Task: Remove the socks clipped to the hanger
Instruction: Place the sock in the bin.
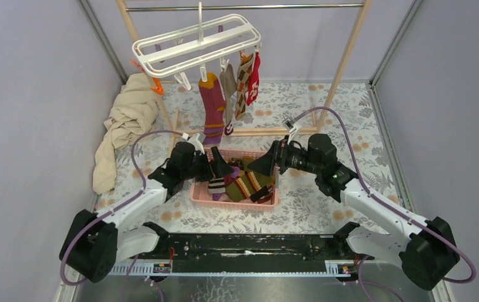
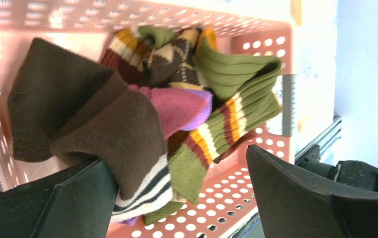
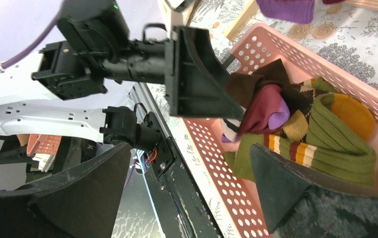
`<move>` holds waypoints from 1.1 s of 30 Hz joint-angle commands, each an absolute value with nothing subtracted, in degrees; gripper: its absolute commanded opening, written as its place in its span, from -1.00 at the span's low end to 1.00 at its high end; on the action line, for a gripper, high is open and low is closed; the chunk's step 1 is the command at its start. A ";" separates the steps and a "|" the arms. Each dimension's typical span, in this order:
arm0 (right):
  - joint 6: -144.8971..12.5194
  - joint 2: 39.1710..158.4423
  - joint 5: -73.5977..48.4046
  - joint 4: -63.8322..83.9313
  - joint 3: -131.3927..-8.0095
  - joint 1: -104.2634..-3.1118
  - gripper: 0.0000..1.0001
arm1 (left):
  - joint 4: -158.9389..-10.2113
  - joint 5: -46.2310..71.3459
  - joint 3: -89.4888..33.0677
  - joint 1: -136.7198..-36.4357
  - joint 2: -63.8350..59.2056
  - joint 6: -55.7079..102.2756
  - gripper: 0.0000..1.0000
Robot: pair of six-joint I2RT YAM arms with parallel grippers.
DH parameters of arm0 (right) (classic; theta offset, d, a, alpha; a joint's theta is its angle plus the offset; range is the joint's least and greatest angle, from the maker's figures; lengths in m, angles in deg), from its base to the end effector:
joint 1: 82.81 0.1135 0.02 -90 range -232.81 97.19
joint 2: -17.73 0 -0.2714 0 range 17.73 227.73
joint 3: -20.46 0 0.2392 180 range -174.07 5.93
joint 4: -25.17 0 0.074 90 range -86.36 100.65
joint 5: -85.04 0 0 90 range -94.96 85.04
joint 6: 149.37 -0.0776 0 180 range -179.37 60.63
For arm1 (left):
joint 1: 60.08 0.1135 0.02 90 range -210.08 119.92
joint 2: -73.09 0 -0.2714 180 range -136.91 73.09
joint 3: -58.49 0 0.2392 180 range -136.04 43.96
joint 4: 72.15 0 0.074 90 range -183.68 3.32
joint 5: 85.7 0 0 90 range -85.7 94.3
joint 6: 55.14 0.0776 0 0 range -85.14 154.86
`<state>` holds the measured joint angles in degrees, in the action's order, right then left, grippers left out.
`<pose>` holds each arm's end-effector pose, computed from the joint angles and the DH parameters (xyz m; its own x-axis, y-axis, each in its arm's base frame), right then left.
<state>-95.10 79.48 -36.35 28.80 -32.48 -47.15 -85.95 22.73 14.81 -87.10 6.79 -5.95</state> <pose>0.1939 0.1888 0.3033 -0.5963 0.1857 -0.7810 -0.7033 0.3483 0.6198 0.2120 -0.1357 0.1824 -0.8301 -0.2727 -0.4864 0.1521 0.7285 -0.6680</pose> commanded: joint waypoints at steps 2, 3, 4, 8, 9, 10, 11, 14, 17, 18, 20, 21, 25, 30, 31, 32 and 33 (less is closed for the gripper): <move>-93.22 73.12 -33.75 24.17 -31.90 -47.39 0.96 | -92.28 21.35 8.17 -87.66 14.16 -3.65 0.97; -93.11 72.07 -33.33 22.95 -31.79 -47.33 0.97 | -93.05 22.19 7.04 -87.67 15.19 -3.57 0.97; -92.94 70.91 -32.85 21.71 -31.78 -47.32 0.98 | -93.63 23.08 6.02 -87.66 16.68 -3.59 0.97; -92.61 66.07 -30.47 16.67 -31.46 -47.31 0.99 | -93.78 26.74 2.22 -87.72 20.60 -3.90 0.97; -92.81 64.90 -29.91 15.81 -31.28 -47.33 0.99 | -94.03 27.18 1.50 -87.74 21.16 -3.93 0.97; -93.04 63.89 -29.41 15.03 -31.05 -47.31 0.99 | -94.46 27.49 0.70 -87.74 21.58 -3.79 0.97; -93.32 63.00 -29.08 14.20 -30.95 -47.31 0.99 | -95.17 27.74 0.13 -87.75 21.85 -3.61 0.97; -94.20 61.25 -28.77 13.16 -30.21 -47.37 0.99 | -95.87 28.36 -0.26 -87.76 22.80 -3.75 0.97; -94.72 61.37 -28.50 12.06 -30.23 -47.31 0.99 | -94.40 29.17 0.85 -87.75 22.75 -3.59 0.97; -95.05 61.47 -28.51 11.93 -30.16 -47.32 0.99 | -94.04 29.21 1.48 -87.74 22.05 -3.22 0.97; -95.73 61.92 -29.02 12.34 -29.96 -47.26 0.99 | -94.87 28.07 2.37 -87.76 19.63 -1.97 0.97; -96.10 62.27 -29.32 12.54 -29.93 -47.30 0.99 | -97.51 27.25 1.58 -87.76 17.76 -1.06 0.97; -95.59 63.86 -29.25 11.36 -30.68 -47.30 0.99 | -102.81 22.66 0.72 -88.86 13.69 0.73 0.97; -94.04 65.20 -28.59 11.27 -30.26 -47.25 0.99 | -112.21 12.30 -3.49 -91.75 10.94 4.19 0.97; -93.80 65.57 -28.79 11.68 -29.96 -47.26 0.99 | -113.75 10.53 -4.87 -92.85 10.26 4.68 0.97; -93.72 65.96 -28.95 12.09 -29.62 -47.31 0.99 | -115.12 9.22 -5.74 -93.82 9.80 4.89 0.97; -93.64 66.33 -29.29 12.76 -29.31 -47.31 0.99 | -115.70 8.46 -6.32 -94.69 10.02 4.78 0.97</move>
